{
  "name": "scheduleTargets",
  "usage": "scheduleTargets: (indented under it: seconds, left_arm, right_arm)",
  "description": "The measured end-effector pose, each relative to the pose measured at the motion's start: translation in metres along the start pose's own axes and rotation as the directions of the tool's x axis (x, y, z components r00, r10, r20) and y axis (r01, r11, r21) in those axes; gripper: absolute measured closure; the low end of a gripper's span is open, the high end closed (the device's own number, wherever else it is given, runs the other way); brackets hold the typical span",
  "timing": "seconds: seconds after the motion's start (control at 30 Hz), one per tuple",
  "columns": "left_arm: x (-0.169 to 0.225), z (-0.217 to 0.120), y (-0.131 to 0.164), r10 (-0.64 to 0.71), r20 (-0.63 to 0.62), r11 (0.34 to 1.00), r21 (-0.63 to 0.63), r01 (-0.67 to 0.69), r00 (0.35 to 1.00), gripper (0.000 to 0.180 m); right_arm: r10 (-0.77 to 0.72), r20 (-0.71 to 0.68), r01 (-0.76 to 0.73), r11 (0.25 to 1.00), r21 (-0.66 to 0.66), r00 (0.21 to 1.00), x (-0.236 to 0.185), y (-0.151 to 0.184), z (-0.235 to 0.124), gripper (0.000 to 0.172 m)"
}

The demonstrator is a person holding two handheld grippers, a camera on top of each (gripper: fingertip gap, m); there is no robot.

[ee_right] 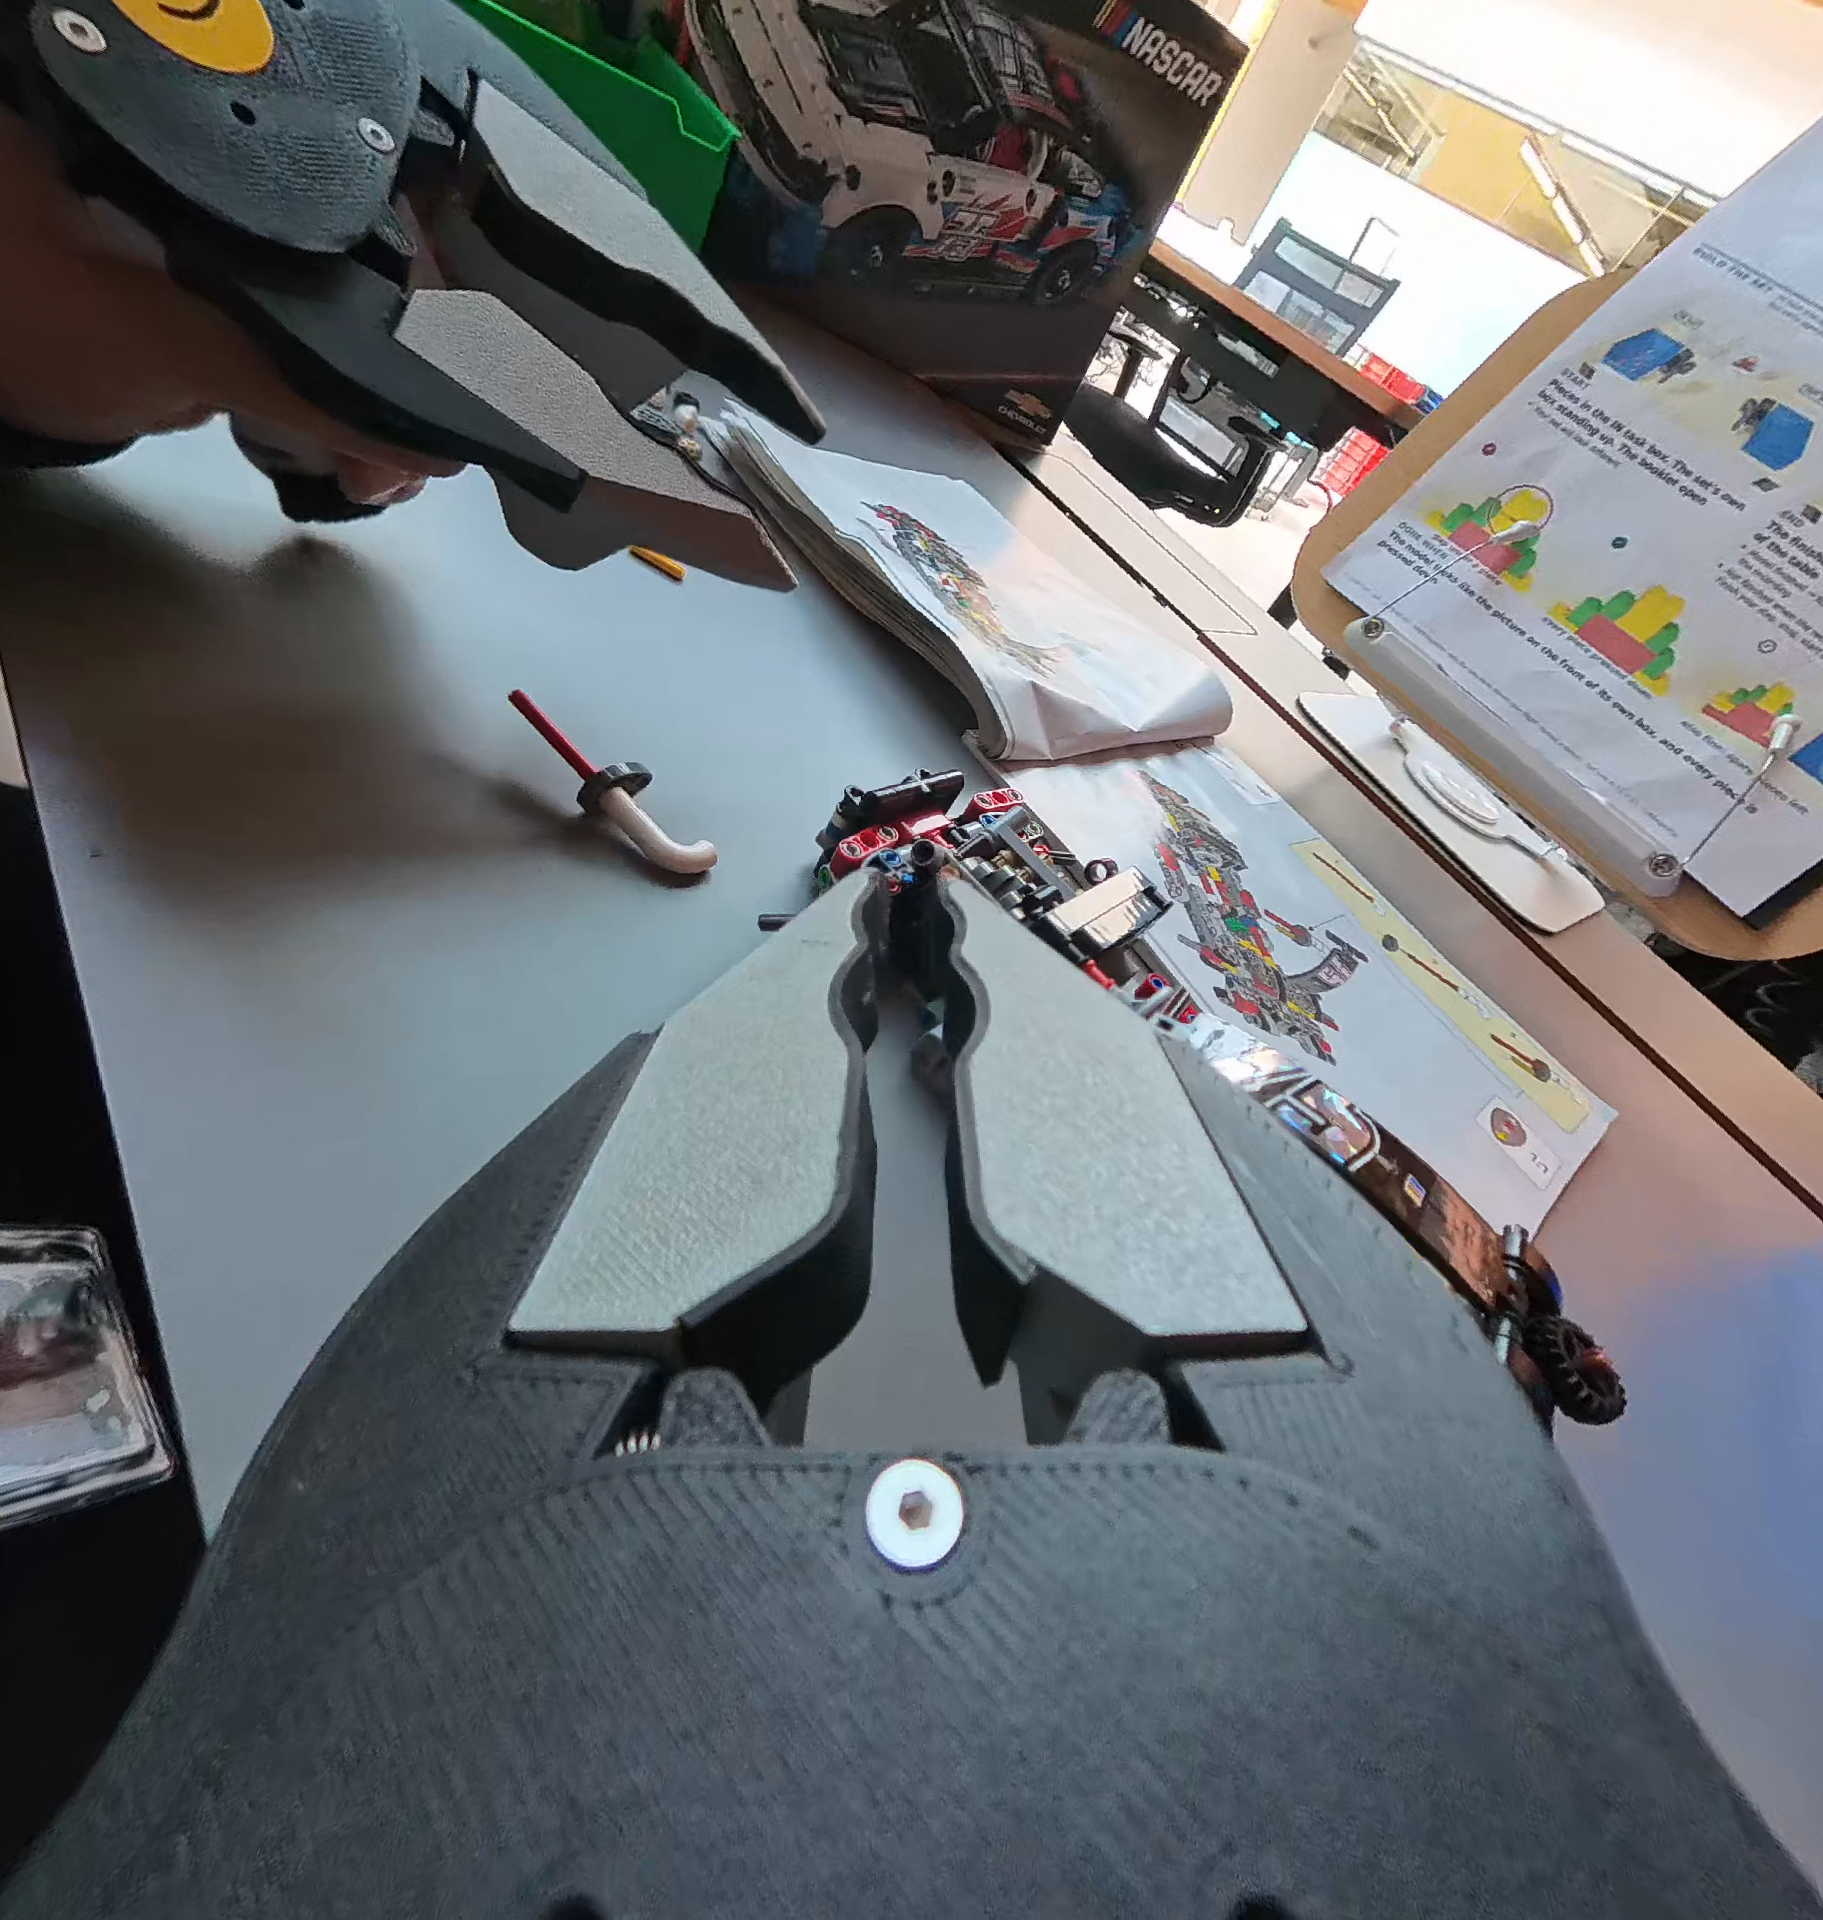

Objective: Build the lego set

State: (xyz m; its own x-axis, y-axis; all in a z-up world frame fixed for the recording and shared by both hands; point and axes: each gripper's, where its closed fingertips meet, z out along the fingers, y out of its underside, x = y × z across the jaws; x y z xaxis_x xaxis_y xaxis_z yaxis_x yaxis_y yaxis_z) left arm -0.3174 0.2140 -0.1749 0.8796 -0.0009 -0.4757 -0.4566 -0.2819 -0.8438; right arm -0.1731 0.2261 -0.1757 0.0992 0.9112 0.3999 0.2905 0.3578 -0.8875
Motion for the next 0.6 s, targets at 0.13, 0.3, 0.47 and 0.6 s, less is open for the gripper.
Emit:
scheduleTargets:
  seconds: [0.13, 0.3, 0.47, 0.6]
  left_arm:
    - [-0.013, -0.005, 0.008, -0.041, 0.072, 0.999, -0.015, 0.042, 0.997, 0.145]
    - [-0.017, -0.016, 0.011, -0.033, 0.103, 0.999, -0.012, 0.034, 0.994, 0.156]
    - [-0.017, -0.020, 0.011, -0.009, 0.119, 1.000, -0.009, 0.010, 0.993, 0.180]
    - [-0.014, -0.019, 0.009, 0.007, 0.121, 1.000, -0.002, -0.007, 0.993, 0.180]
  right_arm:
    - [-0.041, 0.010, 0.041, 0.999, 0.017, 0.999, -0.001, -0.003, 0.003, 0.172]
    - [-0.067, 0.019, 0.067, 0.997, 0.030, 0.998, -0.003, -0.005, 0.008, 0.167]
    - [-0.103, 0.026, 0.103, 0.994, 0.029, 0.994, -0.005, -0.004, 0.010, 0.172]
    - [-0.161, 0.008, 0.161, 0.987, 0.013, 0.987, -0.007, -0.002, 0.012, 0.172]
